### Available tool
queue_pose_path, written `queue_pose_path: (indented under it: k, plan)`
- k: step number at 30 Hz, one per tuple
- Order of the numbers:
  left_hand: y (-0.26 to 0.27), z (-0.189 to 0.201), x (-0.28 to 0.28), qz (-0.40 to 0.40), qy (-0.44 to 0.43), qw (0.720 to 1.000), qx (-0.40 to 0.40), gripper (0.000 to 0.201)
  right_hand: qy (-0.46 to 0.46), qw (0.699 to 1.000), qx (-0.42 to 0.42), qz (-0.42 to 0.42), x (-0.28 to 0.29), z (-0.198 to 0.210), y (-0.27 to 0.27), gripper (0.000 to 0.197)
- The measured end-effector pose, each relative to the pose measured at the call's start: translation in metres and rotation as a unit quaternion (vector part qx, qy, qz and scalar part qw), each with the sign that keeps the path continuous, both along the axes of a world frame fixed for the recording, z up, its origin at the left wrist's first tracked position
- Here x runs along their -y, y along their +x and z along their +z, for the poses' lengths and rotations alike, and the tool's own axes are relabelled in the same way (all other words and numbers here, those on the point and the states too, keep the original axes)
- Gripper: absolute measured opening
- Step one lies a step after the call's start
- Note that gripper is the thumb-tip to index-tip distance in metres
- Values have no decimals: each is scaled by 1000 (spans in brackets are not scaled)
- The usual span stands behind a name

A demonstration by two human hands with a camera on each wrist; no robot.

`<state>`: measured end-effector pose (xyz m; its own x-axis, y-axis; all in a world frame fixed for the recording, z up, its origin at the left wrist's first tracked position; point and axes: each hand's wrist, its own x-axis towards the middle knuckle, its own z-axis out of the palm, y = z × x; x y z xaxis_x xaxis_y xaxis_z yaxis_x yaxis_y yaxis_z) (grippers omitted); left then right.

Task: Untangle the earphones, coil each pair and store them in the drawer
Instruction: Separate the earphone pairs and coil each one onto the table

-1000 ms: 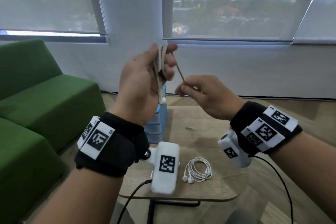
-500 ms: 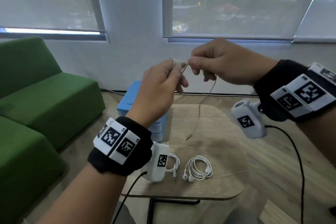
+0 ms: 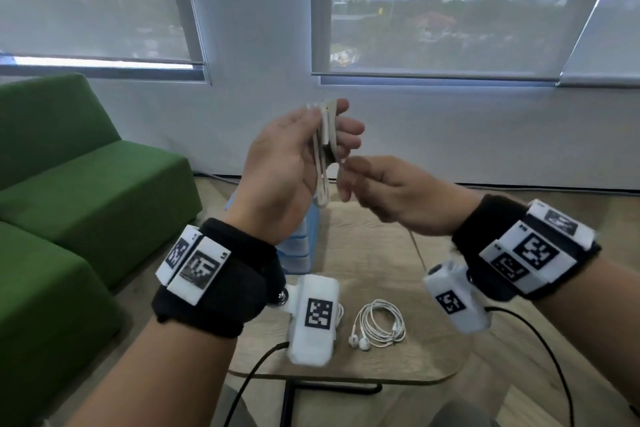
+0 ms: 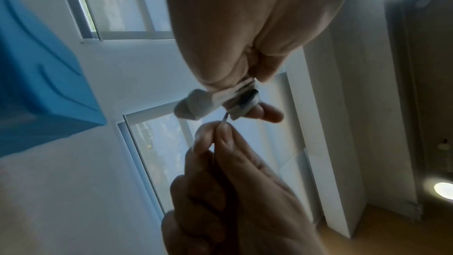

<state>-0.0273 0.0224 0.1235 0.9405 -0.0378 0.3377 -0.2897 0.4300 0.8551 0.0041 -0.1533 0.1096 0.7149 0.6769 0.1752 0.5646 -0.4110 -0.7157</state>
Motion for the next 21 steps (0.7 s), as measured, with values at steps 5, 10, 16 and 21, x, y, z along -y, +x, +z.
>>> queue_pose_path:
  k: [5,10,16,21]
  plan:
    - [9,-17,-3,183,184,965,22,37,-145,988,40,45,-4,13,-18,26]
    - [7,-27,1,156,314,936,36,32,-120,987,106,-14,6,54,-11,28]
    - [-2,-23,-1,32,304,952,9,40,-111,973,189,-68,25,44,17,25]
    - [-10,-28,5,-38,151,988,-12,32,157,987,5,-31,10,2,10,17]
